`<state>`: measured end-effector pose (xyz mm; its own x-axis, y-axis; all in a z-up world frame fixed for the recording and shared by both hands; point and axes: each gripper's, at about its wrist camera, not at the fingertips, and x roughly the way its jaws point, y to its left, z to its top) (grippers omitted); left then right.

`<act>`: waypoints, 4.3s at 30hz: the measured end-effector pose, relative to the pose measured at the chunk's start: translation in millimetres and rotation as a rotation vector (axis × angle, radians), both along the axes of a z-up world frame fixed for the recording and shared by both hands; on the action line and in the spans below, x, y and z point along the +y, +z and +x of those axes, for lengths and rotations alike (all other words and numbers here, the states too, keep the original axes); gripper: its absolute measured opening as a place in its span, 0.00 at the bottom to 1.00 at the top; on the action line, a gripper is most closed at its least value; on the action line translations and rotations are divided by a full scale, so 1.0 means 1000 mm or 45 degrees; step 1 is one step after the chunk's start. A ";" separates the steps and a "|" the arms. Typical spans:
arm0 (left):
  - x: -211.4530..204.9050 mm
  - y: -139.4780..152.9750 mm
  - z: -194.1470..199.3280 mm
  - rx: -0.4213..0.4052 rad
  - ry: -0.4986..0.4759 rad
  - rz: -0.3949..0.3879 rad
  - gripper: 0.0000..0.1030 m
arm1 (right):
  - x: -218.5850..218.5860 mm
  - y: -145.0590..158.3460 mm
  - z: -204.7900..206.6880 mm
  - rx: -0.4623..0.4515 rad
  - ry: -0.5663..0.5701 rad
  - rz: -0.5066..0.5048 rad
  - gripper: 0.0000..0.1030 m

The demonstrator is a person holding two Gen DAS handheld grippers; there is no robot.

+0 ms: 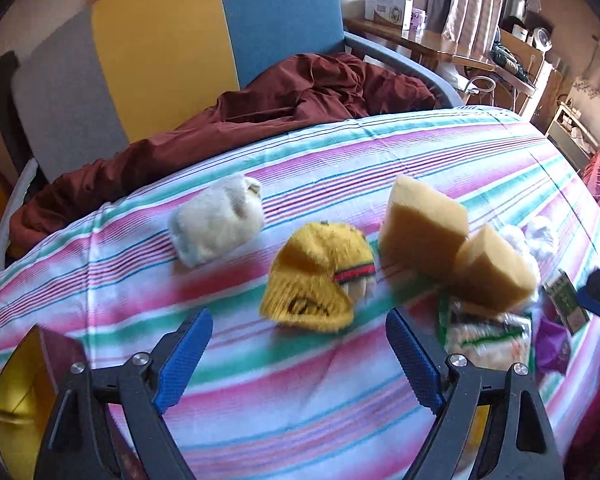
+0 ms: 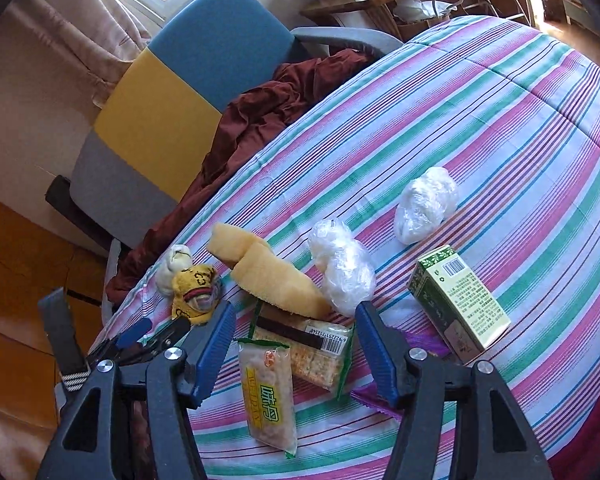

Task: Organize objects
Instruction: 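Grasp the yellow knit cap with the left gripper and lift it, then hold the yellow cap with the left gripper while the right gripper grasps a yellow sponge, then drop the yellow cap into the tray with the left gripper while the right gripper drops the sponge there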

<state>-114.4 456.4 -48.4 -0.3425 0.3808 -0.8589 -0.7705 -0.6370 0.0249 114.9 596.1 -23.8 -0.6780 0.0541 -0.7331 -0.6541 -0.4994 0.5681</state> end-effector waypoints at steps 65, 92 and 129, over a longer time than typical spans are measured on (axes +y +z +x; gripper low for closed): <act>-0.119 -0.051 0.148 0.114 -0.060 0.267 0.51 | -0.073 -0.007 -0.204 -0.446 0.719 0.643 0.37; -0.148 -0.019 0.181 0.150 -0.088 0.245 0.47 | -0.101 -0.030 -0.133 -0.341 0.707 0.472 0.35; -0.388 -0.004 -0.049 -0.025 0.758 -0.007 0.59 | -0.118 -0.030 -0.135 -0.386 0.736 0.614 0.35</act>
